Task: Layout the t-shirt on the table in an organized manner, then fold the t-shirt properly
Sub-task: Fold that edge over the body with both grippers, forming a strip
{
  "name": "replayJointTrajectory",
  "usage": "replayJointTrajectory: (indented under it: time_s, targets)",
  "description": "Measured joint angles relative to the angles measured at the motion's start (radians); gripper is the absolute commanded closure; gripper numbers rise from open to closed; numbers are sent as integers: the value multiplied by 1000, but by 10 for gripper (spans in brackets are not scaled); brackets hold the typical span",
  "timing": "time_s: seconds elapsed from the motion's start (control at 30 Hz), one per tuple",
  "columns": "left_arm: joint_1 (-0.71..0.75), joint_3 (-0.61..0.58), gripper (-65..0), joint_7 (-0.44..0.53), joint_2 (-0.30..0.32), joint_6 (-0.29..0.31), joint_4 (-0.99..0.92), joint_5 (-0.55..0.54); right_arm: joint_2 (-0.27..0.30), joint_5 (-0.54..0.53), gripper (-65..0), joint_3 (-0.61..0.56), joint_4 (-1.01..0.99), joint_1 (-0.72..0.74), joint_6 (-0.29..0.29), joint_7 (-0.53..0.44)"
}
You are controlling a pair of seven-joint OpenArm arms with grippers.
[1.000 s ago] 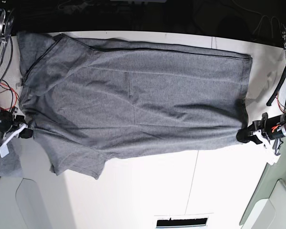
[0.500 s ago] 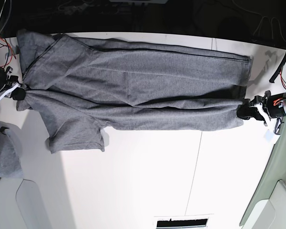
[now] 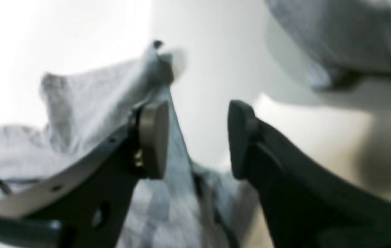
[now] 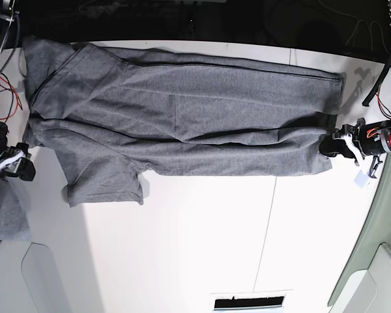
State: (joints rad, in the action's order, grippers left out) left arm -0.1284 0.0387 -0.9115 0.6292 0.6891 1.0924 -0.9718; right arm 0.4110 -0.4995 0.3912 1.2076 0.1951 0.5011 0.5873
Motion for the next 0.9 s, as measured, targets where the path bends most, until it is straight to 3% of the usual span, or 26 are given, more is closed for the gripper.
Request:
replayJointTrajectory:
  time_s: [0.27,0.4,0.5,0.57,0.63,0.73,0.9]
  targets:
    - [0,0,0,0,0,0,0,21,-48,201,-281,-124,-433,192,-5,-234]
    - [3,0,0,0,0,0,1,21,-48,189,-280,-163,-576,245,-2,-308]
    - [3,0,0,0,0,0,1,21,-75,193,-280,-165,-580,249,64,-306]
    - [3,0,0,7,-3,0,1,19,-103,180,-275,-166,-579,248,64,-315]
    - [6,0,0,7,-3,0,1,21,-124,178,-223,-167,-579,251,65,-310]
    - [13,0,0,6,-1,0,1,22,-143,166,-5,-167,-575,248,65,-305]
    - [14,0,0,7,-3,0,1,11,-140,161,0,-164,-508,235,60,-218]
